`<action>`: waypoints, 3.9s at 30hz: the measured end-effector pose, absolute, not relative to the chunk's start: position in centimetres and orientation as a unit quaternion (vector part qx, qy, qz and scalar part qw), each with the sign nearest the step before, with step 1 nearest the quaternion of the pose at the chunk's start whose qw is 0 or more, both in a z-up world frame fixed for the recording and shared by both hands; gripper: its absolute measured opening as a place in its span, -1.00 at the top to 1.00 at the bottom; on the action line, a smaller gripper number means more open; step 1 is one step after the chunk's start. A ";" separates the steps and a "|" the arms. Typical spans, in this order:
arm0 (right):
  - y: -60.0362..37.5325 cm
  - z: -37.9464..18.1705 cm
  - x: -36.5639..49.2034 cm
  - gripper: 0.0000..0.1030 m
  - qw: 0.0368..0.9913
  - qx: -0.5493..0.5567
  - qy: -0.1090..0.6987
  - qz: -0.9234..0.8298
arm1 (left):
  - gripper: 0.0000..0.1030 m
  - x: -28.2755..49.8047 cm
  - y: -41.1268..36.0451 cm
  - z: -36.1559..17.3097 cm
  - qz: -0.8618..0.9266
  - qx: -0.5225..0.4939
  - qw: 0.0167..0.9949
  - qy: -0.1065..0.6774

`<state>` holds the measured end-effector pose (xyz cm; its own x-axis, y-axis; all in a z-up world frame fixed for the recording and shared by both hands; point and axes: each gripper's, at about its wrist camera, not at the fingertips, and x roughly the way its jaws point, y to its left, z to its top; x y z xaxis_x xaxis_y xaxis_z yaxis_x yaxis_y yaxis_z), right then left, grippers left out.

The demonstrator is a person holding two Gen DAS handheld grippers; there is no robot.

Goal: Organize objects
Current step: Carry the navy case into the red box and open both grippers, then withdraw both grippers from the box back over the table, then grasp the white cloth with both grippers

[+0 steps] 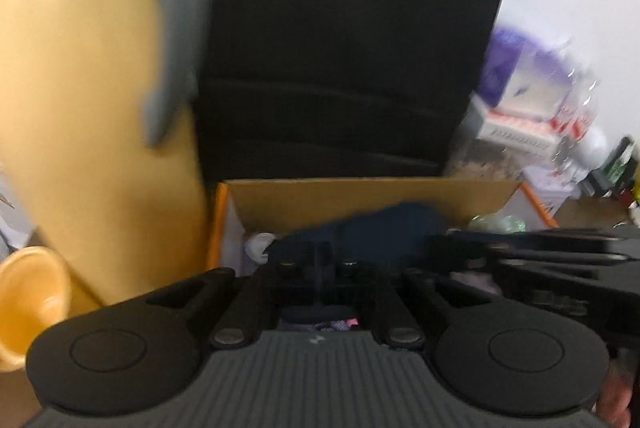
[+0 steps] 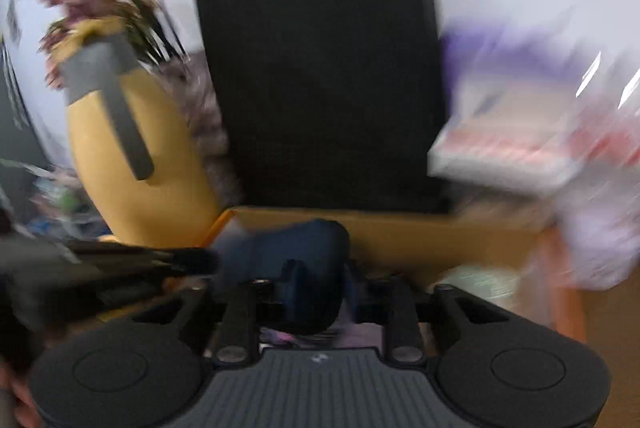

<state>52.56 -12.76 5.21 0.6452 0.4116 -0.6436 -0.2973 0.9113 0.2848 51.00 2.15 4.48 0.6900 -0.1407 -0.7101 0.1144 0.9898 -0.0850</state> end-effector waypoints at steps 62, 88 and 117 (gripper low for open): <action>-29.6 -4.8 31.7 0.09 0.931 0.040 0.334 0.144 | 0.17 29.8 -15.2 -5.2 -0.148 0.023 0.928 0.340; -22.5 0.2 12.5 0.91 0.947 0.052 0.265 0.176 | 0.98 12.7 -7.3 1.8 -0.166 -0.013 0.943 0.289; -18.9 -3.5 10.8 0.78 0.921 0.027 0.357 0.150 | 0.85 10.2 -4.1 -2.9 -0.134 -0.020 0.917 0.375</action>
<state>10.75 -18.86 -3.48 0.6995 0.2965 -0.6503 -0.2578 0.9533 0.1573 10.24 -4.06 -2.92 0.6823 -0.2603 -0.6831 0.2308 0.9634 -0.1366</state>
